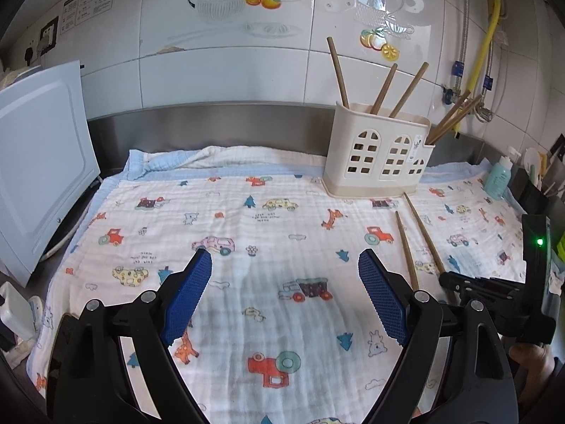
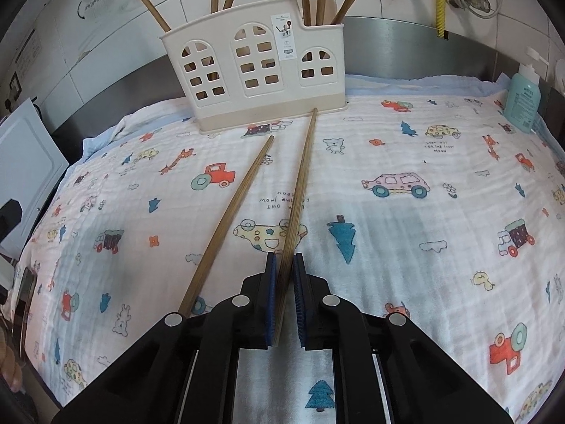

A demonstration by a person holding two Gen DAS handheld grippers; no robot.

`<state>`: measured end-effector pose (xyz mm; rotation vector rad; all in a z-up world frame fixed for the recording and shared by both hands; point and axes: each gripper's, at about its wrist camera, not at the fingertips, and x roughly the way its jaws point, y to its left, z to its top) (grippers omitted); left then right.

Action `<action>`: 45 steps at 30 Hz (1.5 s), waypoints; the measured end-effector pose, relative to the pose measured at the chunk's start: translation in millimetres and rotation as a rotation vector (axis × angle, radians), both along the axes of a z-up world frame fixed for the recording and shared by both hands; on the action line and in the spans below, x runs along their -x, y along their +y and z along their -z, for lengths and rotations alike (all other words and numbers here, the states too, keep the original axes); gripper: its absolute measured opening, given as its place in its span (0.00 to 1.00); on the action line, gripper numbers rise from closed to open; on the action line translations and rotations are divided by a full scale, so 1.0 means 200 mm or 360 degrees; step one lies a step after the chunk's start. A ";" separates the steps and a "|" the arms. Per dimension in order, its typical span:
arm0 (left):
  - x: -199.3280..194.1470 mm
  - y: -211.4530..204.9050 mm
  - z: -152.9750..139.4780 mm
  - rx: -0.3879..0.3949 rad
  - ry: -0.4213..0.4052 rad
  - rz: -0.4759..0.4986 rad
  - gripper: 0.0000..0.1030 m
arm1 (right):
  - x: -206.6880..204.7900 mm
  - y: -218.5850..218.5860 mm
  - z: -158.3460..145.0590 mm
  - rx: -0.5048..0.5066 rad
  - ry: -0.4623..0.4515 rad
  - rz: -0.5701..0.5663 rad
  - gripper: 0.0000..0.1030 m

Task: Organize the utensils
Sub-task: 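Move both open grippers down to the last chopsticks on the cloth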

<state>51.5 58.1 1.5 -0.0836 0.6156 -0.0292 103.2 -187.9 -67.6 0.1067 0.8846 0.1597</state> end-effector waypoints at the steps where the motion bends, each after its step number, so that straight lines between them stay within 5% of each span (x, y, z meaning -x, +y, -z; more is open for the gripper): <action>1: 0.00 0.00 0.01 0.0004 0.0007 0.0004 0.82 | 0.00 0.00 0.00 0.0002 -0.0001 0.0001 0.09; 30: 0.05 -0.46 0.24 0.0061 0.0218 0.0368 0.80 | 0.28 -0.27 -0.39 -0.0047 -0.0373 -0.0018 0.06; 39: -0.01 -0.58 0.32 0.0074 0.0323 0.0467 0.40 | 0.29 -0.30 -0.39 -0.0077 -0.0383 -0.0028 0.06; 45: -0.03 -0.62 0.37 0.0072 0.0355 0.0505 0.24 | 0.29 -0.31 -0.39 -0.0083 -0.0388 -0.0032 0.06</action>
